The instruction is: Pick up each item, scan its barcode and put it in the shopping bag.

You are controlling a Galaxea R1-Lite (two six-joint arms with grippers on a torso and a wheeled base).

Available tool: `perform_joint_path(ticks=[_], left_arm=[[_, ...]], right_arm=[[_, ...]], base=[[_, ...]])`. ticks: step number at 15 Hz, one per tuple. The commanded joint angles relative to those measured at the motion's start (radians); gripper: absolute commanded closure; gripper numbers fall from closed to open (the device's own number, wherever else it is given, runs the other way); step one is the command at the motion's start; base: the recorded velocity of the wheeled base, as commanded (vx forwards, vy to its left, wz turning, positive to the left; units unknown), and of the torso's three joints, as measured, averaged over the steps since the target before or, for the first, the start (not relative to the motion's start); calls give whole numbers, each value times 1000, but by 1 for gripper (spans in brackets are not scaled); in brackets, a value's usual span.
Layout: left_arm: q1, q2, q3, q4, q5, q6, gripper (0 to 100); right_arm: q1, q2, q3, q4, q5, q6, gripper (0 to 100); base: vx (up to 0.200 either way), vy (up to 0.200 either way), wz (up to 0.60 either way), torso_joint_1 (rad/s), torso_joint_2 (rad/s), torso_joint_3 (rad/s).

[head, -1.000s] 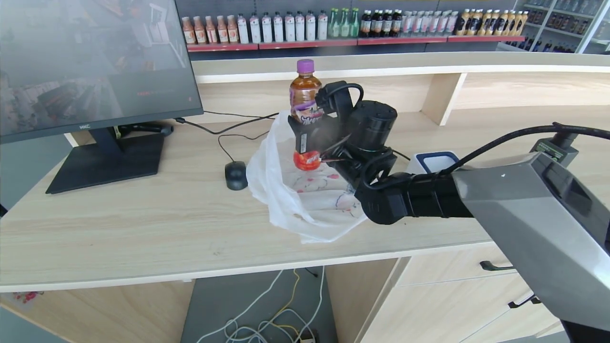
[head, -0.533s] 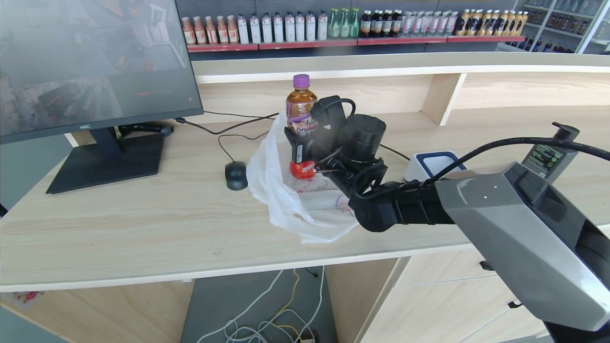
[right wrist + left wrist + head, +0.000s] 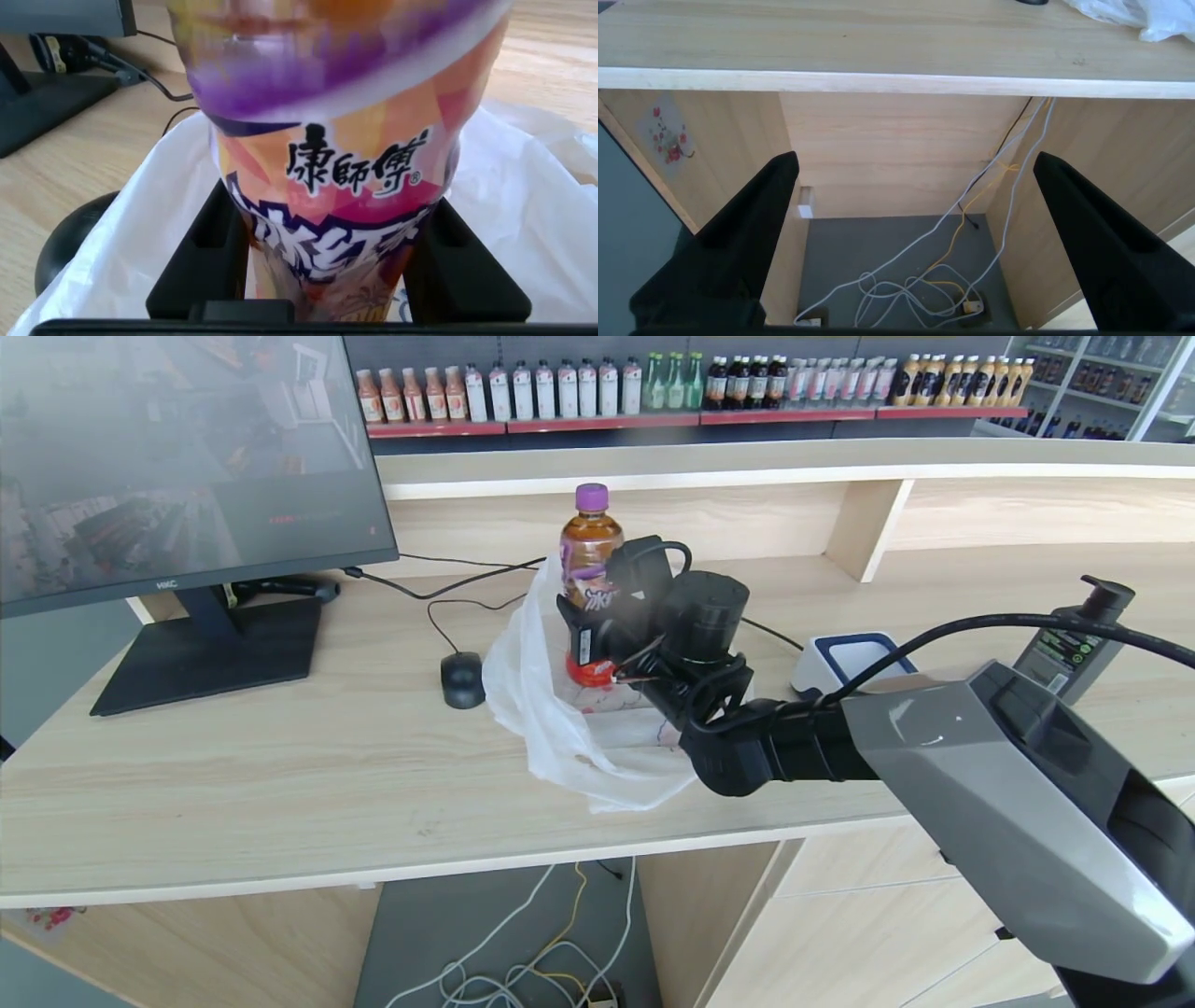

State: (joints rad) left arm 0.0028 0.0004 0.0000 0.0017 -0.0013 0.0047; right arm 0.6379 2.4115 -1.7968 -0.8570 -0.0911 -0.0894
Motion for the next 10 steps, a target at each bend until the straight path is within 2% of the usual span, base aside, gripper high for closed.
perform_joint_path(ticks=[1, 10], left_arm=[[0, 0, 0, 0, 1, 0, 0], [0, 0, 0, 0, 0, 1, 0]], right_arm=[[2, 5, 4, 1, 1, 13, 100], [8, 3, 2, 6, 1, 16, 100]], base=[[0, 0, 0, 0, 0, 0], [0, 0, 0, 0, 0, 0]])
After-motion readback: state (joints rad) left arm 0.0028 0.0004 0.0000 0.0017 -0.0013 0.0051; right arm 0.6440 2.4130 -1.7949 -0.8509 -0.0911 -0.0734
